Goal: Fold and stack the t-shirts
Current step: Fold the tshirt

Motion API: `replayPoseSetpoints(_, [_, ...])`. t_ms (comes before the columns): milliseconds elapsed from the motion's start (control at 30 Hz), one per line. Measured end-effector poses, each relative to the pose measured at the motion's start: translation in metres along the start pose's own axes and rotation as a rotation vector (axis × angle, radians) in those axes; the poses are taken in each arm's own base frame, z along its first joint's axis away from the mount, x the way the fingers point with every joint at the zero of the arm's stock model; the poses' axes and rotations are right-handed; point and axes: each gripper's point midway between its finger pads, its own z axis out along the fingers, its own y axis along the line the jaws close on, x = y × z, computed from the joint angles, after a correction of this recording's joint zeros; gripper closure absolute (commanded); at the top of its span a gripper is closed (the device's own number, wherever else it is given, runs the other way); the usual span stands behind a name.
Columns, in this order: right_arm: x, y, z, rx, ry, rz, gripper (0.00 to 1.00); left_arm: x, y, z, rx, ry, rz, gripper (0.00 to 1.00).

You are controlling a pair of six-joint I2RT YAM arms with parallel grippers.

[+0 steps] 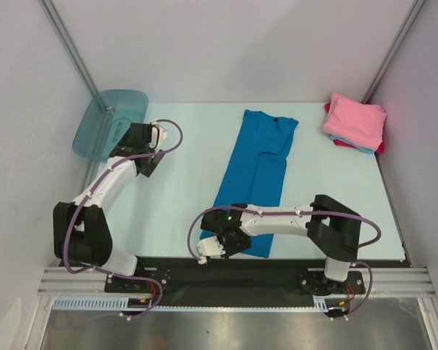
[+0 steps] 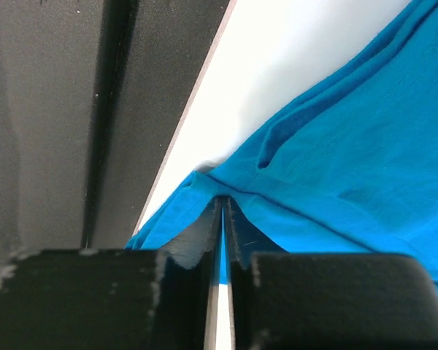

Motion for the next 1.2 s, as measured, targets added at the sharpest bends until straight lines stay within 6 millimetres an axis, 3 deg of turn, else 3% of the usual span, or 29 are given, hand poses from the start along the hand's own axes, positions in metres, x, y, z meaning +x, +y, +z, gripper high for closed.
replayPoseSetpoints(400, [0.0, -0.003, -0.001, 0.017, 0.004, 0.006, 1.0, 0.0, 0.0, 0.0, 0.0, 0.0, 0.0, 0.0])
replayPoseSetpoints(633, [-0.01, -0.017, -0.014, 0.066, -0.02, 0.006, 1.0, 0.0, 0.0, 0.0, 0.0, 0.0, 0.0, 0.0])
replayPoseSetpoints(700, [-0.012, -0.019, -0.017, 0.076, -0.025, 0.008, 0.77, 0.0, 0.0, 0.0, 0.0, 0.001, 0.0, 0.0])
replayPoseSetpoints(800, [-0.009, -0.02, -0.018, 0.083, -0.011, 0.007, 0.55, 0.0, 0.0, 0.0, 0.001, 0.001, 0.0, 0.0])
replayPoseSetpoints(933, [-0.005, -0.019, -0.017, 0.084, 0.006, 0.005, 0.49, 0.0, 0.0, 0.0, 0.001, 0.001, 0.0, 0.0])
replayPoseSetpoints(1200, [0.004, -0.018, -0.009, 0.08, 0.022, 0.023, 0.51, 0.0, 0.0, 0.0, 0.001, 0.001, 0.0, 0.0])
